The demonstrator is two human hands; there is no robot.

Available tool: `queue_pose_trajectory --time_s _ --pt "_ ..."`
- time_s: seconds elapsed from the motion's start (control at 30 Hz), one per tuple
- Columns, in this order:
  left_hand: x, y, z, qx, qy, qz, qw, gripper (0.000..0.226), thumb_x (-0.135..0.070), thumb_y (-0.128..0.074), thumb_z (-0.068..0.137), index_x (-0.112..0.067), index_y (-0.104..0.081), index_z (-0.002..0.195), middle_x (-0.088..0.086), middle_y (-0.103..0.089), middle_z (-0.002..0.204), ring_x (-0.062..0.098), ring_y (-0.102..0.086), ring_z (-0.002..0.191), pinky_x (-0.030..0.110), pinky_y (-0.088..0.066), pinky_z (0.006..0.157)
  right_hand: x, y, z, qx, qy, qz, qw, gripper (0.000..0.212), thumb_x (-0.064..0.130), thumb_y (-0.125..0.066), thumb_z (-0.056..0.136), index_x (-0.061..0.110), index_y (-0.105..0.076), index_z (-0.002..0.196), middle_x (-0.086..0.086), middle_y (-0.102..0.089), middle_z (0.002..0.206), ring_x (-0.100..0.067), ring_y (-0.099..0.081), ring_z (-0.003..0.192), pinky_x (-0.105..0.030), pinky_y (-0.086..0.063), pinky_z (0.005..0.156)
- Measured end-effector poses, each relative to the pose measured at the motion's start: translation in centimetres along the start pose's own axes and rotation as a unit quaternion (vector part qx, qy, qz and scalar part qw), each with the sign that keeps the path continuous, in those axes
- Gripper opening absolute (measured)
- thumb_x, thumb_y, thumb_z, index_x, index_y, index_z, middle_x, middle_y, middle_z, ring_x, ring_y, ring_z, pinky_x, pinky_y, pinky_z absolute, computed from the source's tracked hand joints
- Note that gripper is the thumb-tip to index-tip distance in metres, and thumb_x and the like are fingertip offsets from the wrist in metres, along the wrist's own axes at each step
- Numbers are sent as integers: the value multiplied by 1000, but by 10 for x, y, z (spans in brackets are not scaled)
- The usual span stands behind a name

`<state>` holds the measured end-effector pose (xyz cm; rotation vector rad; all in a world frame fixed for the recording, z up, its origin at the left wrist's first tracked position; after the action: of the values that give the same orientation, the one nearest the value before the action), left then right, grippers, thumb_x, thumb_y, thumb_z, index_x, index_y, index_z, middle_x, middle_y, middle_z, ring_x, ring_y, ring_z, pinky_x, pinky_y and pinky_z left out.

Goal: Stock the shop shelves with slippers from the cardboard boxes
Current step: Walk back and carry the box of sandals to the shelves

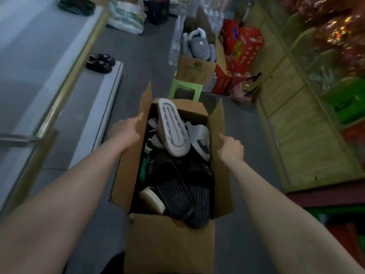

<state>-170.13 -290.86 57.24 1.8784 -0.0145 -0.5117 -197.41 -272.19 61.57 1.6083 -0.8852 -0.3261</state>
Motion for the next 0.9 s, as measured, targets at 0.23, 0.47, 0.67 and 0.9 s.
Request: queue_pose_trajectory --time_s 0.23,0.47,0.67,0.9 --pt "-56 -22 150 4 23 -26 999 86 -7 -53 88 -49 -11 150 8 -59 134 29 -66 85 25 -42 51 7 10 186 16 25 -45 999 51 2 -48 92 22 -51 139 -14 -66 116 -35 -61 109 -38 -48 89" --pt "-92 -75 286 30 41 -61 997 87 -8 -54 89 -50 -10 149 11 -63 127 24 -66 78 30 -55 62 4 -7 348 42 22 -65 997 56 4 -49 93 25 -45 144 -12 -67 117 -33 -60 108 -38 -47 92" --pt "-94 -138 373 69 69 -63 993 88 -8 -56 92 -49 -4 150 11 -63 126 15 -60 54 28 -53 48 -24 -67 454 85 17 -74 993 62 5 -48 93 28 -37 150 -12 -67 116 -31 -63 102 -34 -48 89" --pt "-93 -237 434 119 95 -73 986 91 0 -47 91 -50 2 150 15 -63 125 19 -64 61 33 -56 54 -70 -163 545 121 29 -77 989 68 -2 -49 91 30 -37 150 -12 -70 109 -30 -65 94 -34 -48 86"
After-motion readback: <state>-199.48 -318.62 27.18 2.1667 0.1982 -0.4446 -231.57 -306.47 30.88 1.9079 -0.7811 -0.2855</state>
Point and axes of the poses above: each hand's wrist, its own z-axis towards the middle knuckle, its own y-axis out of the back of the hand, x = y × z, the point moved 6 cm from there along z, towards the middle knuckle
